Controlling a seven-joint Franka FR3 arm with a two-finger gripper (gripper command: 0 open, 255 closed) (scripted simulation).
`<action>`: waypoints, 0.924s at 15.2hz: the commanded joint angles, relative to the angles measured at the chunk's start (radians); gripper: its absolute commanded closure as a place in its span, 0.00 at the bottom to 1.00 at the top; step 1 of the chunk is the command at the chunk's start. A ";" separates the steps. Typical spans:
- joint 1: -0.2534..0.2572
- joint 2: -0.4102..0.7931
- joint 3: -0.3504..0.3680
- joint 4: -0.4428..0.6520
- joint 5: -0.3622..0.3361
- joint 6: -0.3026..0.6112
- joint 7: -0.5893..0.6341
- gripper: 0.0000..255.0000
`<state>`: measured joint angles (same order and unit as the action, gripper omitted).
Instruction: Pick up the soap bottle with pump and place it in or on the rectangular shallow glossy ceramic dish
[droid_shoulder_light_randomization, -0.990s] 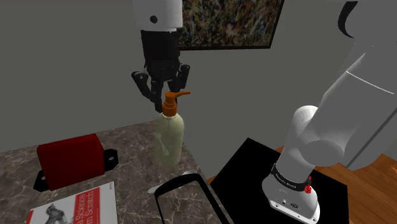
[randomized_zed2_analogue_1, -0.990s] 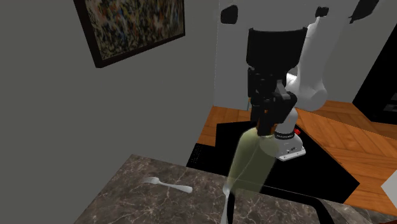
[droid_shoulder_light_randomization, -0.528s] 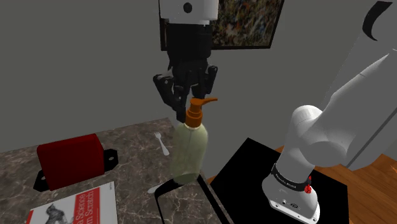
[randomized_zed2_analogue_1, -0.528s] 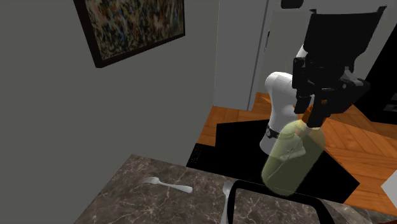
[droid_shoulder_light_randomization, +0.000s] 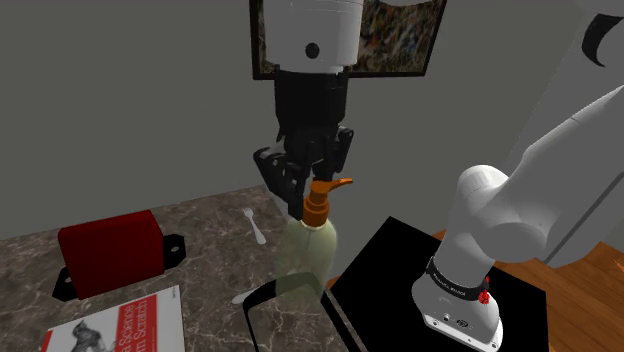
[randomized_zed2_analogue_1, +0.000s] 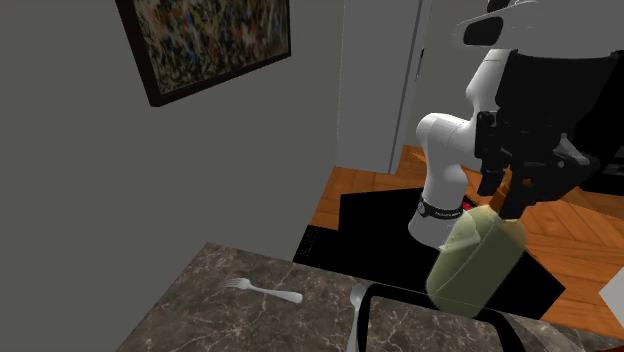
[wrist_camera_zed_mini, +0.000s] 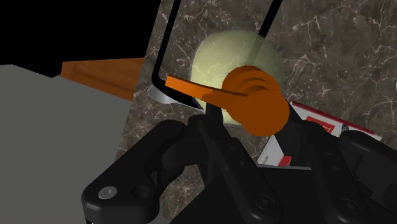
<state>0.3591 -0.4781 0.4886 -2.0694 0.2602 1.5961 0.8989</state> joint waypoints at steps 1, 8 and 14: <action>0.003 -0.008 0.002 -0.032 0.004 0.025 -0.004 1.00; 0.009 -0.015 0.016 -0.130 0.017 0.116 -0.013 1.00; 0.013 -0.012 0.031 -0.207 0.027 0.196 -0.019 1.00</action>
<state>0.3727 -0.4933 0.5177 -2.2632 0.2866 1.7758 0.8828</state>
